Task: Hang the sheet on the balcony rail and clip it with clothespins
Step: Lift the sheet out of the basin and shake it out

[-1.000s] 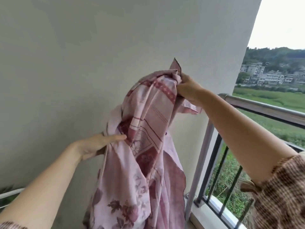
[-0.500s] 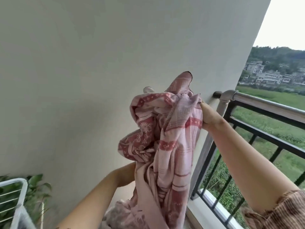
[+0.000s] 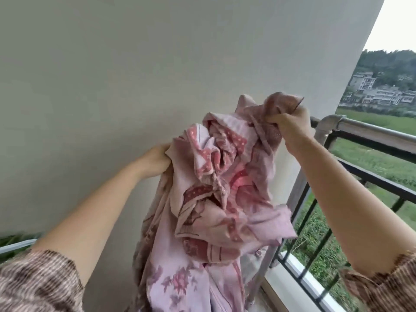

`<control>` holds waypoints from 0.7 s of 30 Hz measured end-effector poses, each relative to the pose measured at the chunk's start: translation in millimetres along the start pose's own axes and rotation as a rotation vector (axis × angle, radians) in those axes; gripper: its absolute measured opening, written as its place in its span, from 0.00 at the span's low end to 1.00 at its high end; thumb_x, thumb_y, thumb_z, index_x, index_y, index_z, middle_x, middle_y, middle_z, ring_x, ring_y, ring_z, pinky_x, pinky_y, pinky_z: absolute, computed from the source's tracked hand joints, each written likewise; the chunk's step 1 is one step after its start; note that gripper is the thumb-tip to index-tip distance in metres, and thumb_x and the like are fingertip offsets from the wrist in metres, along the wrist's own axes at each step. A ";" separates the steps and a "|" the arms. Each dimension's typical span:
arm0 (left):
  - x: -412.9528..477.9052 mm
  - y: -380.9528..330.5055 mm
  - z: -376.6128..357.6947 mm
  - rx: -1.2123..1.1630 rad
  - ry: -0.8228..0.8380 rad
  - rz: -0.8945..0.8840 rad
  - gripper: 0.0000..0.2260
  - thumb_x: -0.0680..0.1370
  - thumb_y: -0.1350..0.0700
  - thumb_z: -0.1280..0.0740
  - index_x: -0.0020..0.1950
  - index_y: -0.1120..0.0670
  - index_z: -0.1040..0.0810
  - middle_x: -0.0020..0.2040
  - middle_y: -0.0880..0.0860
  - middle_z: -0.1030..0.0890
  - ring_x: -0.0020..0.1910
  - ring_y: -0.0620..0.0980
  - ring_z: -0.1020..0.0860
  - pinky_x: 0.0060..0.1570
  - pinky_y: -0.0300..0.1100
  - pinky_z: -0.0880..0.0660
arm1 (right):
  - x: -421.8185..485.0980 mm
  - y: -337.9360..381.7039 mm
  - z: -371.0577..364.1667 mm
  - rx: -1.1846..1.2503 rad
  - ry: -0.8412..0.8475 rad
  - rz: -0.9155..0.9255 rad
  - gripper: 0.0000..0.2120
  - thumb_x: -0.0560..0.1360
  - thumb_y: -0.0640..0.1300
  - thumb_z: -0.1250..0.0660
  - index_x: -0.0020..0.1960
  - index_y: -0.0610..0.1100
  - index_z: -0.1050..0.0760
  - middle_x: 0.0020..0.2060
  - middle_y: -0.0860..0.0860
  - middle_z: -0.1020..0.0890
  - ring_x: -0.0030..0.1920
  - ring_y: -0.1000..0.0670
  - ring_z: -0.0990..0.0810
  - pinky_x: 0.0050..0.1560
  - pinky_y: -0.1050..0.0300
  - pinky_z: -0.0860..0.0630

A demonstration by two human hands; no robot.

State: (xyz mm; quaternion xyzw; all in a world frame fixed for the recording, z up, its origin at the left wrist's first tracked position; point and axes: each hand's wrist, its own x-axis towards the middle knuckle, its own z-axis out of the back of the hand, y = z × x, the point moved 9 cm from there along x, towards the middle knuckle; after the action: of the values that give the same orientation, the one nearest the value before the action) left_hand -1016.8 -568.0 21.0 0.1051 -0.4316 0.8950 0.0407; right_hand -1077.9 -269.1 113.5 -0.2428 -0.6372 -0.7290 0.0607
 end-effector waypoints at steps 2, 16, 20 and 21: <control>2.8 17.5 8.7 -0.108 0.012 0.079 0.10 0.78 0.61 0.42 0.40 0.59 0.23 0.32 0.56 0.26 0.26 0.46 0.29 0.34 0.42 0.30 | 7.1 14.3 4.4 -0.246 -0.100 0.105 0.08 0.65 0.30 0.37 0.37 0.41 0.23 0.31 0.50 0.26 0.32 0.52 0.26 0.30 0.62 0.30; 2.7 19.0 -67.8 -0.201 0.098 0.009 0.13 0.68 0.65 0.37 0.46 0.50 0.21 0.30 0.51 0.19 0.24 0.39 0.27 0.28 0.33 0.30 | -109.2 -114.6 -139.0 -0.505 1.021 -0.066 0.16 0.64 0.38 0.25 0.46 0.31 0.25 0.37 0.43 0.22 0.37 0.50 0.24 0.42 0.56 0.23; -21.5 47.1 -101.2 -0.458 0.436 0.095 0.19 0.69 0.71 0.31 0.54 0.52 0.23 0.49 0.55 0.16 0.43 0.45 0.21 0.45 0.35 0.24 | -113.0 -161.4 -123.2 -0.423 0.940 -0.148 0.07 0.66 0.26 0.42 0.36 0.33 0.26 0.28 0.59 0.22 0.32 0.63 0.26 0.36 0.69 0.30; -29.0 68.2 -108.3 -0.512 0.466 0.158 0.18 0.71 0.72 0.34 0.55 0.53 0.23 0.51 0.54 0.17 0.46 0.46 0.21 0.45 0.34 0.24 | -115.3 -175.0 -110.2 -0.436 0.964 -0.213 0.08 0.65 0.26 0.45 0.34 0.31 0.28 0.26 0.57 0.24 0.30 0.60 0.27 0.35 0.66 0.31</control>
State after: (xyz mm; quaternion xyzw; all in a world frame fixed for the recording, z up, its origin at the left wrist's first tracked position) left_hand -1016.2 -525.4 -103.2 -0.1495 -0.6278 0.7581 0.0938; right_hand -1077.1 -368.5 -101.3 0.1782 -0.3924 -0.8751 0.2201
